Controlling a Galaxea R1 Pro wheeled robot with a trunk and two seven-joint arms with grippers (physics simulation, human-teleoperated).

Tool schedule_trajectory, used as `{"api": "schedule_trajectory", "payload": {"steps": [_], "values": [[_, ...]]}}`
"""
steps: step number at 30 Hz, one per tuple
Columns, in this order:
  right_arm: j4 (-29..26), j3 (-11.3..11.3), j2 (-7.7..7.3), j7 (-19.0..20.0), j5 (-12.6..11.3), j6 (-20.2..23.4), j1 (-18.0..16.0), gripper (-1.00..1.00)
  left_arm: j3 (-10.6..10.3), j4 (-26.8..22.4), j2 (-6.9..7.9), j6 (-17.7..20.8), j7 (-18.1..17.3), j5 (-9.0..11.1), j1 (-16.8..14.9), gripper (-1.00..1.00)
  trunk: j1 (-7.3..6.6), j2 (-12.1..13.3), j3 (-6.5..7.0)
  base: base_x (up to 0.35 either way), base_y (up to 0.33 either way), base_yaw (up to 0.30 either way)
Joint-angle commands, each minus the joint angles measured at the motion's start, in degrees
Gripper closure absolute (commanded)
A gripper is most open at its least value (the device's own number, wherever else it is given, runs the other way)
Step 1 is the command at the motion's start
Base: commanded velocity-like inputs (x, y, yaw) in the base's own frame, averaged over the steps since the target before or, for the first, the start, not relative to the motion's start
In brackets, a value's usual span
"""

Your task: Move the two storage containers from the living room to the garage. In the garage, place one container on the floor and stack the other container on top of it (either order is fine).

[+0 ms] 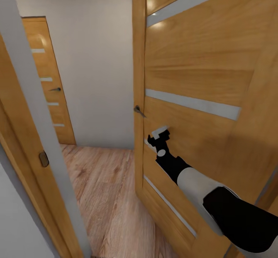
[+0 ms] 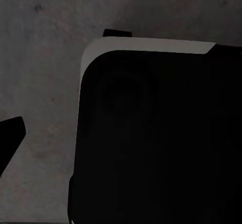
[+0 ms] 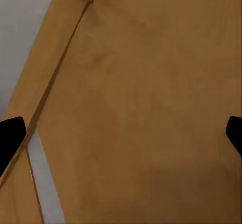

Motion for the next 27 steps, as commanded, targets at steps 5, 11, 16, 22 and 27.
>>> {"api": "schedule_trajectory", "payload": {"steps": [5, 11, 16, 22, 27], "values": [[0.03, 0.14, 0.02, -0.13, 0.46, 0.97, -0.06, -1.0, 0.01, -0.04, -0.01, -0.1, 0.0, 0.53, 0.01, -1.0, 0.0, -0.03, -0.05, 0.0, 0.0, 0.241], [0.02, 0.14, 0.02, 0.49, 0.47, 0.82, -0.05, -1.0, 0.04, -0.04, -0.01, -0.1, 0.0, 0.5, 0.01, -1.0, 0.0, -0.03, -0.05, 0.0, 0.0, 0.041], [0.02, 0.1, 0.02, 0.76, 0.47, 0.42, -0.04, -1.0, 0.04, -0.04, -0.01, -0.1, 0.0, 0.49, 0.01, -1.0, 0.0, -0.03, -0.05, 0.0, 0.0, 0.006], [0.1, 0.0, 0.02, 0.78, 0.41, -0.46, -0.03, -1.0, 0.0, -0.04, 0.03, -0.1, 0.0, 0.52, 0.01, -1.0, 0.0, -0.03, -0.05, 0.046, 0.0, 0.001], [0.25, -0.04, 0.02, 0.85, 0.46, -3.89, -0.09, -1.0, 0.0, -0.04, 0.08, -0.1, 0.0, 0.53, 0.01, -1.0, 0.0, -0.03, -0.05, 0.264, 0.0, 0.0]]}}
